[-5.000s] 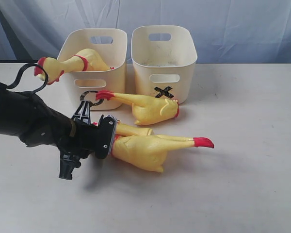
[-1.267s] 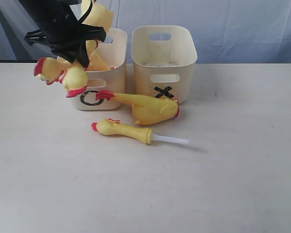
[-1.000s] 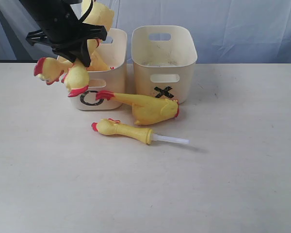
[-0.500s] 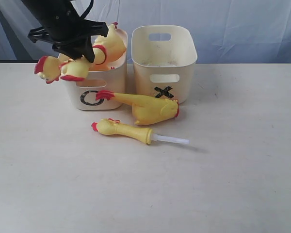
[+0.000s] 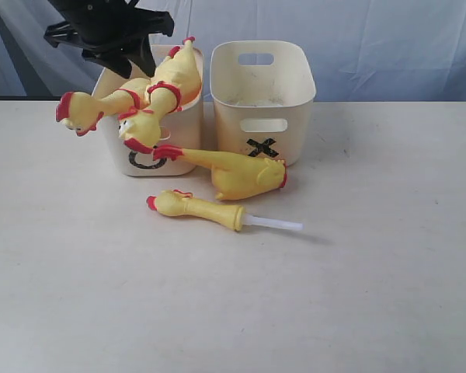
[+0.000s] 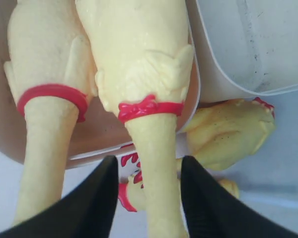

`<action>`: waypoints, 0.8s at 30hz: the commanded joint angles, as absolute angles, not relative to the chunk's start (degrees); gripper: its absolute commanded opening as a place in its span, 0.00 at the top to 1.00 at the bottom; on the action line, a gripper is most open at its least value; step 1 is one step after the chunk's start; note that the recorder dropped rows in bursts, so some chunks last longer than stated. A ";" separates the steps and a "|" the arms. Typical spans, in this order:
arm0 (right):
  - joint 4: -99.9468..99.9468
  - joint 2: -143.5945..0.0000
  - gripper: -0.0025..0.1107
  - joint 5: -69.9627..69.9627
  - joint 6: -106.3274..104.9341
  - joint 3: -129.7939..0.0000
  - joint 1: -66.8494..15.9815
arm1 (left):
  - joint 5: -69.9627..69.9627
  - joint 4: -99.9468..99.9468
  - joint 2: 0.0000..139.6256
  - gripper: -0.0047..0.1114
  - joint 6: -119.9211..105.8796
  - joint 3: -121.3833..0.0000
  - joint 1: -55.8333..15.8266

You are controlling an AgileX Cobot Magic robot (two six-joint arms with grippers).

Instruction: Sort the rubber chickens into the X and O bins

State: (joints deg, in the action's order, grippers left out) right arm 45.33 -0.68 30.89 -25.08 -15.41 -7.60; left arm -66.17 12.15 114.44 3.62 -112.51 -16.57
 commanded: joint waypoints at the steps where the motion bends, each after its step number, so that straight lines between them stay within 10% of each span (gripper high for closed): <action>1: 45.34 -0.95 0.99 30.73 -25.42 -15.77 -7.80 | -66.14 12.04 114.01 0.55 3.69 -114.34 -16.24; 15: 45.34 -0.95 0.99 30.73 -25.42 -15.77 -7.80 | -66.34 13.21 110.86 0.47 -4.52 -114.72 -16.24; 24: 45.34 -0.95 0.99 30.73 -25.42 -15.77 -7.80 | -68.94 13.06 104.91 0.82 -4.87 -114.72 -16.24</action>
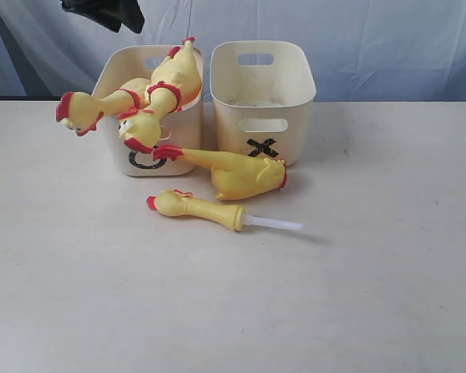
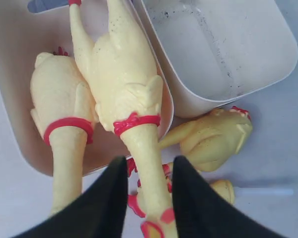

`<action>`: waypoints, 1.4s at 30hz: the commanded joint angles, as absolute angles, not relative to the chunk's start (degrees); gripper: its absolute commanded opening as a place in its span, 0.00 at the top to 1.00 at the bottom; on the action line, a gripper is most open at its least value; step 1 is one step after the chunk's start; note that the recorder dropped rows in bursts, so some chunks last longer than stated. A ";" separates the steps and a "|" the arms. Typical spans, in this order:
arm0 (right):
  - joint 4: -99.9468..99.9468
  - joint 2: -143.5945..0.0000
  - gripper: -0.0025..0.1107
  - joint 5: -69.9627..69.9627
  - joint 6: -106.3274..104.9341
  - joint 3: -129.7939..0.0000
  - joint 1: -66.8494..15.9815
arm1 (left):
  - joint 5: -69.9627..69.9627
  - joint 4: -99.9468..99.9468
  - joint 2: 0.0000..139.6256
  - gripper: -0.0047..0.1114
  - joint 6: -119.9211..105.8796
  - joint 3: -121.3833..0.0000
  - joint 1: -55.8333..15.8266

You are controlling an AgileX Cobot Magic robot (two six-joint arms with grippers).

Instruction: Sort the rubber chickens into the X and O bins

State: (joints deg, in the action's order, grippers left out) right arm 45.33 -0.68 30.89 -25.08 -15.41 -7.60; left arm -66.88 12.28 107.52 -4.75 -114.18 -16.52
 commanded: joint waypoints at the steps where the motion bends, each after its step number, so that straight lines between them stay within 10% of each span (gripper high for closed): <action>1: 45.34 -0.95 0.99 30.73 -25.42 -15.77 -7.80 | -69.96 13.06 104.48 0.86 -4.87 -114.72 -16.24; 17: 45.33 -0.95 0.99 31.04 -25.42 -15.77 -7.80 | -68.43 3.97 89.27 0.96 -3.48 -95.57 -16.24; 42: 45.82 -4.55 0.99 29.47 -31.51 -17.15 -7.80 | -35.43 9.82 24.29 0.96 -6.47 -35.83 -16.24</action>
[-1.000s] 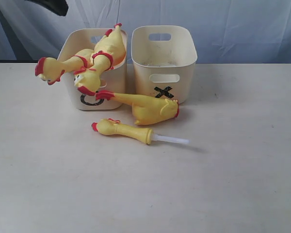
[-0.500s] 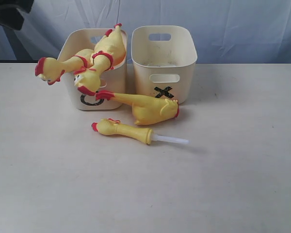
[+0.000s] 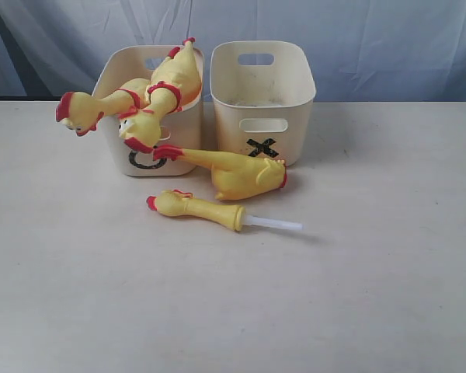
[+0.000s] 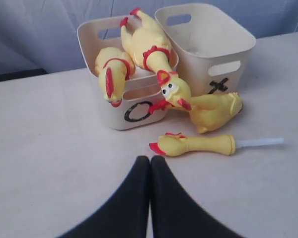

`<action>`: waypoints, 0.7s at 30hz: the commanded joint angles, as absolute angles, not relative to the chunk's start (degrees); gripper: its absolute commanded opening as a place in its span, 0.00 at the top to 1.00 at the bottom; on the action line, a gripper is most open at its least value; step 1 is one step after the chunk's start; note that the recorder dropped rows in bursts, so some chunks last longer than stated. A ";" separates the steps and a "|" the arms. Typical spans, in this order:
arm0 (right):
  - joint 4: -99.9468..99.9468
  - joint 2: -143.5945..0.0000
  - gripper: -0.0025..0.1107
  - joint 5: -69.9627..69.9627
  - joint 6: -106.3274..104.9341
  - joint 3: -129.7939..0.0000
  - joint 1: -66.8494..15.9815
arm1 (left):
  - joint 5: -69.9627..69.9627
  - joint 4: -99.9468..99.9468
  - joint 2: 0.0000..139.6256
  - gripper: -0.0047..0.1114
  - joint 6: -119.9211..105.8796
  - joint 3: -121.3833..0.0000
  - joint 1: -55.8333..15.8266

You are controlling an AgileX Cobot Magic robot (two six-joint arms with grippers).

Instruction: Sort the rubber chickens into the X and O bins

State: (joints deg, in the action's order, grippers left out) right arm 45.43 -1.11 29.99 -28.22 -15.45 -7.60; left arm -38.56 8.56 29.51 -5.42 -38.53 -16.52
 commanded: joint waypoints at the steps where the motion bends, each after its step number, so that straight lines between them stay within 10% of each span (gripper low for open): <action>1: 45.82 -6.39 0.99 30.25 -32.12 -18.15 -7.80 | -35.16 9.82 23.21 0.96 -6.47 -35.42 -16.24; 21: 34.96 -67.65 0.99 38.24 -49.26 -53.55 -23.32 | -35.12 9.82 15.29 0.96 -6.56 -31.72 -16.24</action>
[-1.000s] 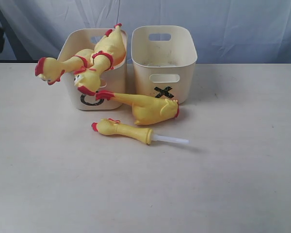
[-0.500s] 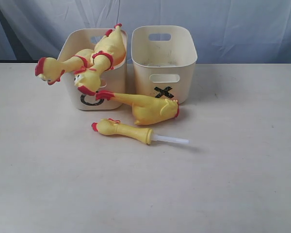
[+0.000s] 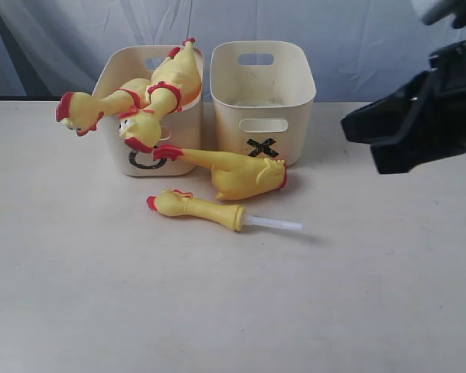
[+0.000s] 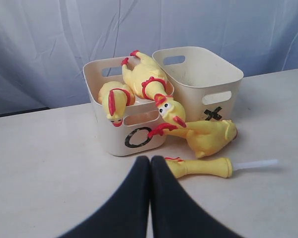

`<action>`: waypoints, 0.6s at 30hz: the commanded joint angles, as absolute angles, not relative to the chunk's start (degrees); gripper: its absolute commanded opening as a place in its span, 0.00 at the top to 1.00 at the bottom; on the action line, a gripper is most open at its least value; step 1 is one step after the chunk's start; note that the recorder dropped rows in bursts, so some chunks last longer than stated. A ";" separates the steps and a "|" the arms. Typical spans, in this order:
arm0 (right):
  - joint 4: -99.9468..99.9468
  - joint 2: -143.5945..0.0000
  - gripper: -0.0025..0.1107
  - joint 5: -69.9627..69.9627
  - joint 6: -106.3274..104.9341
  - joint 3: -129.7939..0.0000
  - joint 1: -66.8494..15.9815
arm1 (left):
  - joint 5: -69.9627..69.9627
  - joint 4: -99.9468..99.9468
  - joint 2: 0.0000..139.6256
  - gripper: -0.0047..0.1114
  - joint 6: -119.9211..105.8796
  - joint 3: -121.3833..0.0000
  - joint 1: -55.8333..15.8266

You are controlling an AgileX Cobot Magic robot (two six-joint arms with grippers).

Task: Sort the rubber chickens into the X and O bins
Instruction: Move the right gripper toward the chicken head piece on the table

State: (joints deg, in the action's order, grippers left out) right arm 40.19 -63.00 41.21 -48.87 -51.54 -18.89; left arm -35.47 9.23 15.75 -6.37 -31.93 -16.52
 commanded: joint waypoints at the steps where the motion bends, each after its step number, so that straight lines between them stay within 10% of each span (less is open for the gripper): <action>1: 33.67 -68.74 0.99 37.57 -49.26 -53.85 -24.55 | -35.12 9.82 15.29 0.96 -6.56 -31.72 -16.24; 14: 28.44 -83.83 0.97 23.62 -49.37 -54.14 -31.49 | -35.79 9.82 15.29 0.96 -6.56 -31.72 -16.24; 18: 28.94 -88.23 0.79 22.29 -49.37 -54.14 -31.49 | -35.79 9.82 15.29 0.96 -6.56 -31.72 -16.24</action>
